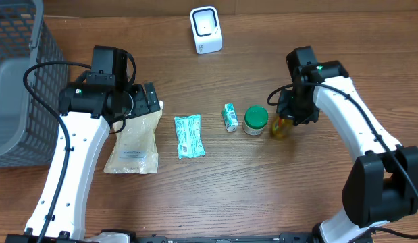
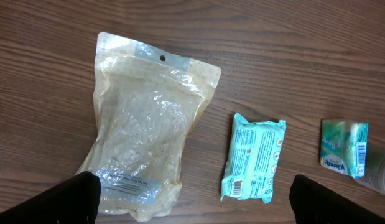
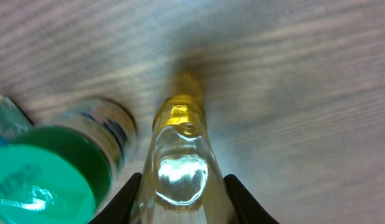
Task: Scan the item barcode
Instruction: 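Lift the oil bottle and tilt it sideways with the right gripper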
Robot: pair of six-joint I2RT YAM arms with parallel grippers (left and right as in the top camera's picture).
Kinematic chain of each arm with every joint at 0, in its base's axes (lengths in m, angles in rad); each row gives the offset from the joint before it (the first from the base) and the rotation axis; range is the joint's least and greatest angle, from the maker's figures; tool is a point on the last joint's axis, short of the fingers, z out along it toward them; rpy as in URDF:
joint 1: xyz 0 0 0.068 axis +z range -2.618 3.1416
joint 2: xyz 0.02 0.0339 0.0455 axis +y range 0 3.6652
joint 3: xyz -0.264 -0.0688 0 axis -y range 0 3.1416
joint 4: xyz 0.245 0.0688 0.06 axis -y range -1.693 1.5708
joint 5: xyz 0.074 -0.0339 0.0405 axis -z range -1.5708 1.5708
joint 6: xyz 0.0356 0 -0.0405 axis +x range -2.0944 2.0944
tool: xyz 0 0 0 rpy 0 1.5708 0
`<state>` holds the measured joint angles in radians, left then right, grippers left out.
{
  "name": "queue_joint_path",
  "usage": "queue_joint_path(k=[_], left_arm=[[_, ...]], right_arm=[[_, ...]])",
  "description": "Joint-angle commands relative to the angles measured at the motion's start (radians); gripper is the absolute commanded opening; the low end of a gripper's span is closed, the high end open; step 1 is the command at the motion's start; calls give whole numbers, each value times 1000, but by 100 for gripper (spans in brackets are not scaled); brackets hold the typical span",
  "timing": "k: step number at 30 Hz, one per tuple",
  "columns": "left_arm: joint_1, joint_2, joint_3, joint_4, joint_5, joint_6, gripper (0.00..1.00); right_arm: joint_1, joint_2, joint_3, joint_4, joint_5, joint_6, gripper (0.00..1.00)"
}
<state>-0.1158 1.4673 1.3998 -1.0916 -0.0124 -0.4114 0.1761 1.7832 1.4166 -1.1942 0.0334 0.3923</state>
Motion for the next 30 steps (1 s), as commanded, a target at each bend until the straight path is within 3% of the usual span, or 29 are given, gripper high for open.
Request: queue_joint_path(k=[1,6,16,21,25,30], left_arm=[[3,-1,8,0,-6,8,100],[3,-1,8,0,-6,8,100],[3,-1,8,0,-6,8,100],[3,-1,8,0,-6,8,100],[3,-1,8,0,-6,8,100],[3,-1,8,0,-6,8,100]], right_arm=[[-41,-73,119,-48,-12,0,20],[-83,-166,220,-131,-125,-41,20],[-95,-263,230,-189,-709,-72,20],[-91,-263,230,-271,-892,-246,16],[-91,-263,230,-338,-948,-411,16],[-91,-263,230,-410,-961,-454,16]])
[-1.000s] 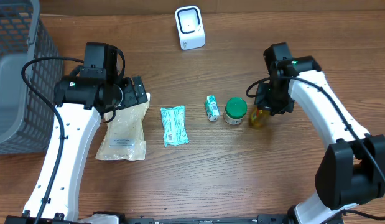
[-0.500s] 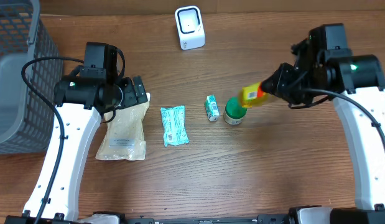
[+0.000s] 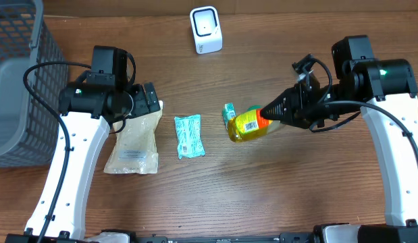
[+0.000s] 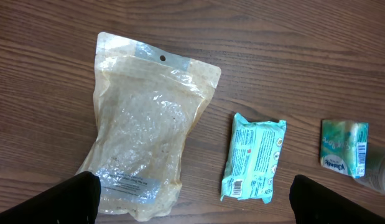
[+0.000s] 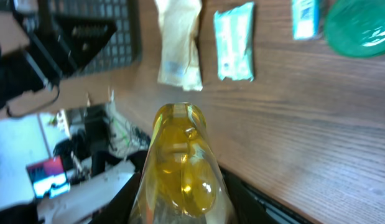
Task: Scan the item barcode
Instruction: 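Lift the oil bottle and tilt it sideways with the right gripper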
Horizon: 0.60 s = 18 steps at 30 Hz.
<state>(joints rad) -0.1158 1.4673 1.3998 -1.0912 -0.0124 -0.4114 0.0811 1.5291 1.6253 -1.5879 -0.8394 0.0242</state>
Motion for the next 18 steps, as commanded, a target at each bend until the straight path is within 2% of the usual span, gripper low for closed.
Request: queue_joint_path(k=[1,10,18], left_arm=[[3,-1,8,0,-6,8,100],[3,-1,8,0,-6,8,99],[3,-1,8,0,-6,8,99]], right_arm=[[4,-9,21,-25,-97,-86,16],[4,-9,21,-106,-124,-183,13],[15,-9,20,-106,-181,-183,13]])
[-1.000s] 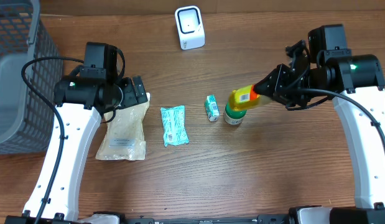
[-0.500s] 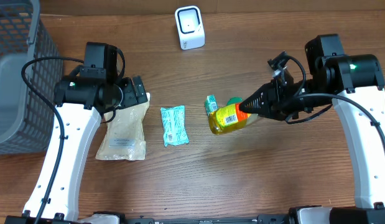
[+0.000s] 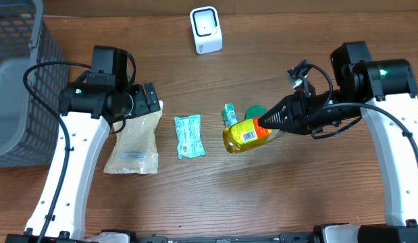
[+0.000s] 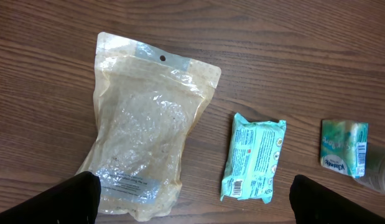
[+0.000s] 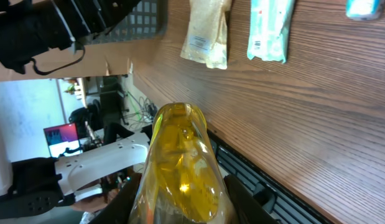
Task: Scan the item barcode
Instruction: 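Lift the oil bottle and tilt it sideways with the right gripper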
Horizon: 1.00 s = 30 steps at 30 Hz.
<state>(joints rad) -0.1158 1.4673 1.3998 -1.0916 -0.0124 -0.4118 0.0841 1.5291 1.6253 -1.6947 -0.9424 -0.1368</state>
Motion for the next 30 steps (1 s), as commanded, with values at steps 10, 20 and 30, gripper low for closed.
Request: queue_joint_path(k=[10,20,30], left_arm=[[3,-1,8,0,-6,8,100],[3,-1,8,0,-6,8,100],[3,-1,8,0,-6,8,100]], right_arm=[[40,-9,20,5,-81,-22,15],[40,-8,19,191,175,-21,11],[39,-9,20,437,360,165,4]])
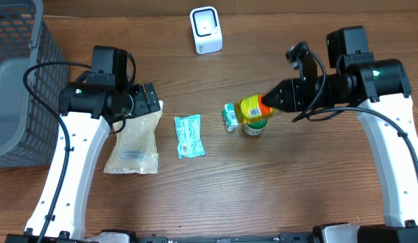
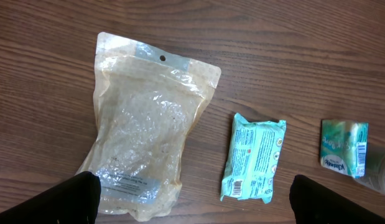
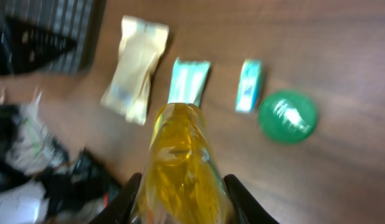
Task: Scan the item barcode
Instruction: 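Lift the oil bottle and tilt it sideways with the right gripper, then carry the oil bottle up to the white scanner with right gripper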
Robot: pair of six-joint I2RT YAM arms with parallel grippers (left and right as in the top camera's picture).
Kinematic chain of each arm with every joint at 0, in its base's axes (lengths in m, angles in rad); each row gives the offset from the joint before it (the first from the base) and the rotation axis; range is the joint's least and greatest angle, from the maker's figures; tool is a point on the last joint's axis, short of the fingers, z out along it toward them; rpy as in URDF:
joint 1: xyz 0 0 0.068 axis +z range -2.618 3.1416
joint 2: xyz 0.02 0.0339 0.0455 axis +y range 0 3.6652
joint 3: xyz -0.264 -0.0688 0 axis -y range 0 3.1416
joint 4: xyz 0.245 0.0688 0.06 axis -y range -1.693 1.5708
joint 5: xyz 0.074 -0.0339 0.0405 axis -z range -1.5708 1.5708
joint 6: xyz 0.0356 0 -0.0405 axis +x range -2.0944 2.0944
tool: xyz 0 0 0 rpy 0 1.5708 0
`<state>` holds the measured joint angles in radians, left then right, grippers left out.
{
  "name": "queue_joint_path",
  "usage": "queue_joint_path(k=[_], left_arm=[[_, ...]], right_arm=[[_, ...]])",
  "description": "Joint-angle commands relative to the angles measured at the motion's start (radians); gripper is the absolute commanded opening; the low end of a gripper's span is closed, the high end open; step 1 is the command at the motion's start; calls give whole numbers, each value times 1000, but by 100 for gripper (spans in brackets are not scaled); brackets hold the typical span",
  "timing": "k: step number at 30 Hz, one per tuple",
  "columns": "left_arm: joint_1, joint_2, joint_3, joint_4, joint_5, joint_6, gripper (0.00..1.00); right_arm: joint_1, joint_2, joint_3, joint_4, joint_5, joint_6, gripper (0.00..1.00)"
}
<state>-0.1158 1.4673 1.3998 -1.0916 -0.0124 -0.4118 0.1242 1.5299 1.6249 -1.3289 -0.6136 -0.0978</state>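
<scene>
My right gripper (image 1: 279, 100) is shut on a yellow bottle (image 1: 252, 108) and holds it lying level above the middle of the table, its base toward the left. The right wrist view shows the bottle (image 3: 181, 162) filling the space between the fingers. The white barcode scanner (image 1: 206, 30) stands at the back centre. My left gripper (image 2: 192, 199) hangs open over a clear pouch of grains (image 2: 145, 140), both fingertips just showing at the bottom corners.
A green-lidded jar (image 1: 255, 125) sits under the held bottle, a small teal carton (image 1: 229, 116) beside it. A teal wipes packet (image 1: 189, 136) lies mid-table. A grey basket (image 1: 23, 81) fills the far left.
The right gripper has swung the bottle up and back, from low over the front of the jar to above it, the bottle now turned more level. The left arm has not moved.
The right gripper was first down on the upright bottle standing right of the jar. It then held the bottle lifted and tipped sideways over the jar, then lower and further left, and now higher, nearer the scanner. The left arm stayed over the pouch throughout.
</scene>
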Motion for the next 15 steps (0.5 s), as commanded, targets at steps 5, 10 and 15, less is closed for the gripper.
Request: queue_joint_path(k=[5,10,15], left_arm=[[3,-1,8,0,-6,8,100],[3,-1,8,0,-6,8,99],[3,-1,8,0,-6,8,100]], right_arm=[[44,14,127,84,112,129,3],[114,98,372,28,293,128,3],[189,206,518,45,402,105,3]])
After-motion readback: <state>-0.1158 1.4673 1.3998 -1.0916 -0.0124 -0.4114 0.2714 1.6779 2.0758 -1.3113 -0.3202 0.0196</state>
